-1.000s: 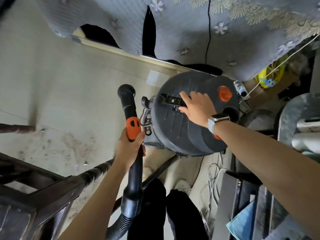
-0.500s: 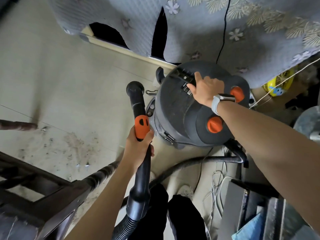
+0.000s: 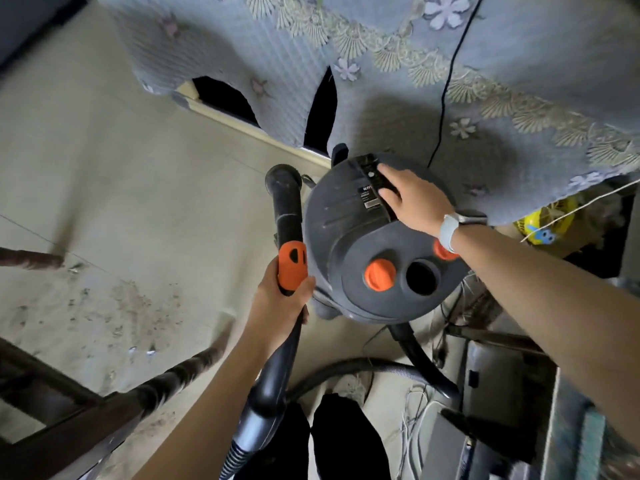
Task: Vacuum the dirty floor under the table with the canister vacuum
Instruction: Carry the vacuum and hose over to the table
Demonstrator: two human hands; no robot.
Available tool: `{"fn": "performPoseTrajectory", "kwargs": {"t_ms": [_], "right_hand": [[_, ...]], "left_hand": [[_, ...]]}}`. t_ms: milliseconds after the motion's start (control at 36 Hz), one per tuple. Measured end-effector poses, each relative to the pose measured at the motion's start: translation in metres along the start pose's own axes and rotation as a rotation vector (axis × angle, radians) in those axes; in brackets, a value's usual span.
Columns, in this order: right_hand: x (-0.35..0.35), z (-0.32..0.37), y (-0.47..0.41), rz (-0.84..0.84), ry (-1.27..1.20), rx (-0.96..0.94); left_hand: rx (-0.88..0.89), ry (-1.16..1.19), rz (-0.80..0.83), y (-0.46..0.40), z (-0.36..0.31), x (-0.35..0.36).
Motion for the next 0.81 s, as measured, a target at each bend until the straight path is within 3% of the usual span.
{"fn": "performPoseTrajectory", "kwargs": {"t_ms": [111, 167, 250, 333, 556, 806], "right_hand": [[-0.013, -0.034, 0.003, 0.147, 0.438, -0.506], [-0.017, -0.041, -0.008, 0.099, 0.576, -0.701], [-0.021, -0.032, -0.026, 0.077, 0.727, -0.881], [-0.015, -0.015, -0.042, 0.046, 0.714, -1.034], [0.001, -0.010, -0.056, -0.064, 0.603, -1.100], [0.004, -0.006, -0.056, -0.161, 0.483, -0.878]], "left_hand": [[-0.006, -0.102, -0.030, -0.011, 0.005, 0.024], [-0.013, -0.125, -0.065, -0.012, 0.007, 0.038], [-0.021, -0.203, -0.162, -0.016, 0.005, 0.057], [-0.042, -0.234, -0.224, -0.023, 0.006, 0.069], [-0.080, -0.170, -0.317, -0.034, 0.008, 0.074], [-0.066, -0.205, -0.316, -0.029, 0.005, 0.058]]}}
Point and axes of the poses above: each hand's wrist, its own y-axis away from the middle knuckle, its own x-axis out of the palm, z = x × y, the point moved 2 cm from there along -y, towards the middle knuckle, and after that the axes turned 2 degrees about y, right-handed, at the moved point
